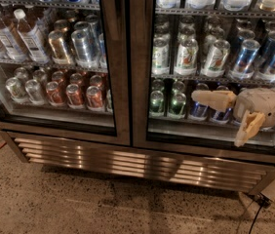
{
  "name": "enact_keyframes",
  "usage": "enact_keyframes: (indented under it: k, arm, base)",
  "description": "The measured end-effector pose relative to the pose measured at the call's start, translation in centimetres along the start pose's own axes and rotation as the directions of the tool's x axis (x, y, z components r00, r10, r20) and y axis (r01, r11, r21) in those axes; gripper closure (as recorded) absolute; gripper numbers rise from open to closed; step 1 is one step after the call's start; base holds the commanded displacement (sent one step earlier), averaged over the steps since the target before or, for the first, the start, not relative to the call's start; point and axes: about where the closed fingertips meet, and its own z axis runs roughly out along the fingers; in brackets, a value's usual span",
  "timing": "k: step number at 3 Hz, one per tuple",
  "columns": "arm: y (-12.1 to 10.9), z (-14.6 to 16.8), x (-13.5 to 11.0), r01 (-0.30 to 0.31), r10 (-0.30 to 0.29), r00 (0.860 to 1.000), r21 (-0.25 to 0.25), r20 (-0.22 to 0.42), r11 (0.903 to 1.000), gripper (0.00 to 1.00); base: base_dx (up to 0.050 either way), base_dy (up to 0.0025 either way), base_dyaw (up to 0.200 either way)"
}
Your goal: Open left fridge door
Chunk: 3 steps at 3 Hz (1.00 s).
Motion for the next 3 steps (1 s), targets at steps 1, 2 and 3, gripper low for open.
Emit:
enact_keyframes:
  k: [1, 2, 3]
  arm:
    - [-0.5, 0.2, -0.1, 0.000, 0.001, 1.000, 0.055, -0.023, 0.9985, 0.00]
    - [-0.4, 1.2, -1.6, 0.011, -0.009, 1.000, 0.099, -0.026, 0.9950, 0.00]
    - [1.1, 2.5, -6.3, 0.081, -0.080, 0.997, 0.116, -0.014, 0.9899, 0.00]
  base:
    - [0.000, 0.00000, 0.000]
    - [0.000, 0.00000, 0.000]
    - [0.000, 0.00000, 0.000]
